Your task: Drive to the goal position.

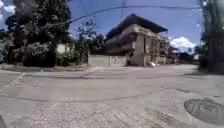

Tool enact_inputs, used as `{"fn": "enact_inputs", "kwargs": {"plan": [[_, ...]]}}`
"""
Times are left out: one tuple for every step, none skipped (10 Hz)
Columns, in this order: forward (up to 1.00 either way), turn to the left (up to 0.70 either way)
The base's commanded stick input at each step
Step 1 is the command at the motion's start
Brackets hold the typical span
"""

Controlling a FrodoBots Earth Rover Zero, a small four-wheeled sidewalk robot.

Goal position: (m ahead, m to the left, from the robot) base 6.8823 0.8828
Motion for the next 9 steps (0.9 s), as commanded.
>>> {"fn": "enact_inputs", "kwargs": {"plan": [[0.43,-0.43],[0.44,-0.44],[0.44,-0.44],[0.43,-0.43],[0.43,-0.43],[0.45,-0.42],[0.65,-0.35],[0.69,-0.34],[0.72,-0.36]]}}
